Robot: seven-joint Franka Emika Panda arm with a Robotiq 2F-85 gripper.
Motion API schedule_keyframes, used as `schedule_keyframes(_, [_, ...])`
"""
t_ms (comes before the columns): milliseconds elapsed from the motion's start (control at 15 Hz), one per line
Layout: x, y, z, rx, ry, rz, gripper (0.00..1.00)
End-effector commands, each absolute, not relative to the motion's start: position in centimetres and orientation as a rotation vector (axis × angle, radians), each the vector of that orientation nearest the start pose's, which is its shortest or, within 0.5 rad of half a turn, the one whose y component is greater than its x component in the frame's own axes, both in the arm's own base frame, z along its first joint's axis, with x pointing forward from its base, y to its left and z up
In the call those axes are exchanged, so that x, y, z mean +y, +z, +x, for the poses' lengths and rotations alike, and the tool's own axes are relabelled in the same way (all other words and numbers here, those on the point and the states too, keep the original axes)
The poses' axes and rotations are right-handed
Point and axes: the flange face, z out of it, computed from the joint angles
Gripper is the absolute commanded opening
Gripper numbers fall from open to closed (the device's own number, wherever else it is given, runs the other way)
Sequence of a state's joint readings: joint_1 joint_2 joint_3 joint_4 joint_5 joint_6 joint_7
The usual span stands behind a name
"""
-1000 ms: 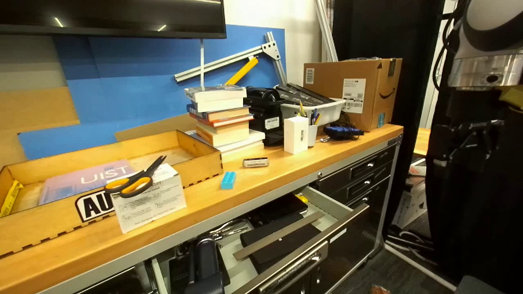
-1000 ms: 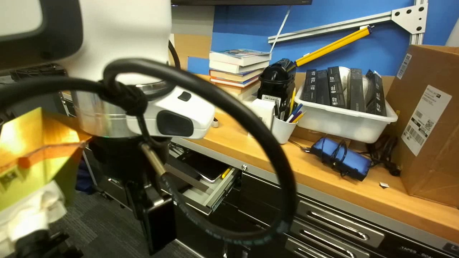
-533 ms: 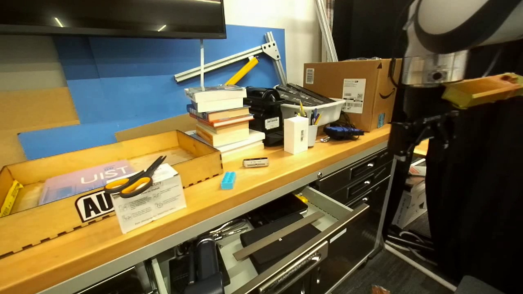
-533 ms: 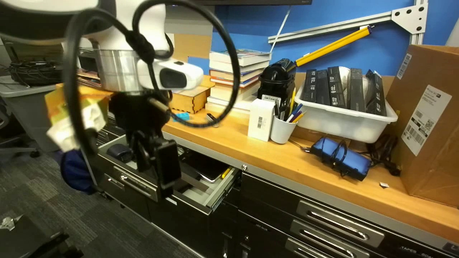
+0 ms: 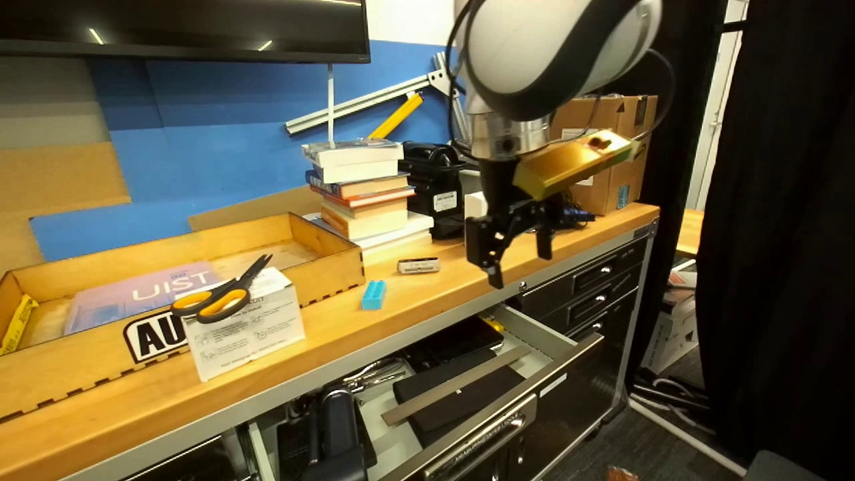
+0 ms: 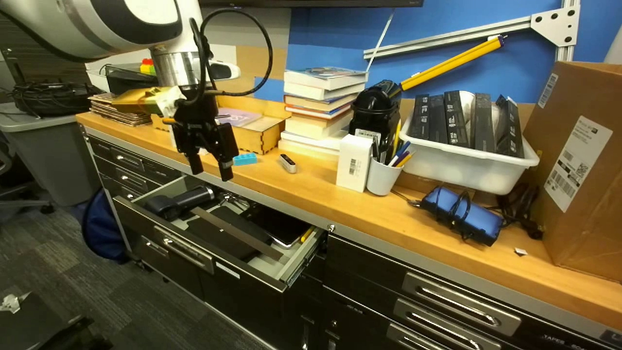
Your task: Put the block in the open drawer, push the drawer closed
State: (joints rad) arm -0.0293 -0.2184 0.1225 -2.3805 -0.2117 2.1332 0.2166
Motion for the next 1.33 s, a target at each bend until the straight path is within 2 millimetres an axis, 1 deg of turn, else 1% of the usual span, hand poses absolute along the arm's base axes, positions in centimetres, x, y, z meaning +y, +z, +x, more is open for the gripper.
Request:
schedule_keyframes(0, [9.1,38.6,52.5,-0.016,-0.032,-3.303,1.00])
schedule_keyframes(133, [12.0,37.6,55.3,0.067,-0.080,-3.274,1.00])
schedule_keyframes(400, [15.6,35.8,59.5,0.307,-0.189,-3.211,1.00])
schedule_keyframes(600, [16.8,35.0,61.8,0.453,-0.300,-3.193,1.00])
schedule_keyframes(867, [16.9,34.2,64.1,0.660,-0.387,-3.162,1.00])
schedule_keyframes(933, [16.8,34.0,64.5,0.703,-0.422,-3.164,0.75])
schedule_keyframes(1000, [16.6,33.8,64.9,0.746,-0.437,-3.167,0.73])
schedule_keyframes(1067, [16.3,33.7,65.1,0.777,-0.436,-3.166,0.66])
schedule_keyframes(1133, [16.0,33.7,65.3,0.811,-0.442,-3.166,0.56])
schedule_keyframes(1267, [15.3,33.5,65.4,0.858,-0.445,-3.164,0.42])
